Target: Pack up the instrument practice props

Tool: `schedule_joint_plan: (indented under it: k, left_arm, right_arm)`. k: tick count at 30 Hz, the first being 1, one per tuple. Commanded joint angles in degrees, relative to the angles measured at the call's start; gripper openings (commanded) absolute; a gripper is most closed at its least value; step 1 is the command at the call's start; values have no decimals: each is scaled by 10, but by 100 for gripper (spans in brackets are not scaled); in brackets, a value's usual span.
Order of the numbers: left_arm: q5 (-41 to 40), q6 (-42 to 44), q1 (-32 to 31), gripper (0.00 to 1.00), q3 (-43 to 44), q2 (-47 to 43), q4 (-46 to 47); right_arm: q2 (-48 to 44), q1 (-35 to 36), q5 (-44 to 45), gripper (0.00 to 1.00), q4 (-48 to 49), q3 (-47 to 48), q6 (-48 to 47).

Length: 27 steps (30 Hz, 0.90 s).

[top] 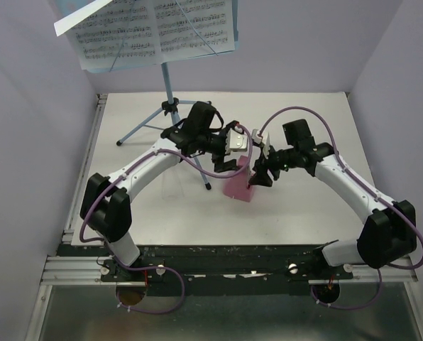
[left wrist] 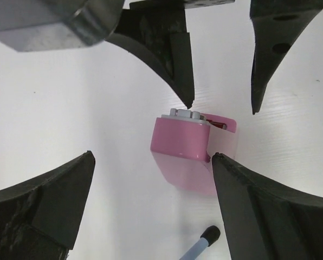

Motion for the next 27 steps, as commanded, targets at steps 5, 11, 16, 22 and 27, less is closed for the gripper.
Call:
schedule_joint_plan:
  k: [5, 11, 16, 22, 27]
  left_arm:
    - [-25, 29, 32, 99, -31, -85, -67]
    - [-78, 12, 68, 99, -148, -206, -79]
    - [-128, -38, 98, 99, -242, -279, -78]
    - [-239, -301, 178, 96, -261, -230, -84]
    - [-323, -411, 197, 95, -273, -193, -56]
  right_arm:
    - [-43, 1, 21, 68, -58, 4, 4]
    - [-128, -1, 113, 76, -27, 20, 62]
    - [-168, -1, 114, 92, -8, 51, 95]
    - [-139, 0, 91, 94, -33, 86, 113]
    - [-121, 3, 87, 94, -47, 109, 111]
